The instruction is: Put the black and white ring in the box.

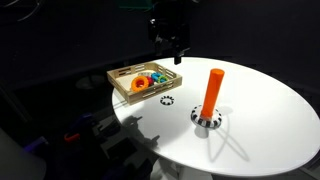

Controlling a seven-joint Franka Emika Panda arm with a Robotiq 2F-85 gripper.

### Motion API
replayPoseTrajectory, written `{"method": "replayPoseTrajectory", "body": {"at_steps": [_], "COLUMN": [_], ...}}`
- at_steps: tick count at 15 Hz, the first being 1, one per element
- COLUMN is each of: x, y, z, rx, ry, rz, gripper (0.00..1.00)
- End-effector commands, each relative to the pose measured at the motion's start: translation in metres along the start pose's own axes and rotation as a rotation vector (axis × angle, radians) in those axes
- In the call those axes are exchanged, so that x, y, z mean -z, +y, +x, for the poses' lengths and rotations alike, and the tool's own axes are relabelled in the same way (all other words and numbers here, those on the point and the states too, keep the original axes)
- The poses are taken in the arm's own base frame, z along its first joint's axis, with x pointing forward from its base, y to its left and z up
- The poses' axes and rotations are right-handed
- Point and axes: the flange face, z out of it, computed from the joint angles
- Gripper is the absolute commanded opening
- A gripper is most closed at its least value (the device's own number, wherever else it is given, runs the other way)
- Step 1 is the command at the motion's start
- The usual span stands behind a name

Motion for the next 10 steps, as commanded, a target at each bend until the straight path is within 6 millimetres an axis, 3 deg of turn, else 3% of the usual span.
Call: {"method": "replayPoseTrajectory", "body": {"at_steps": [1, 10], "x": [-0.027, -0.1], "y": [-0.009, -0.02], "z": [0.01, 0.007], "rx": [-0.001, 0.029], "ry": [-0.072, -0.176], "rz": [-0.008, -0.086], "gripper": [1.0, 1.0]}}
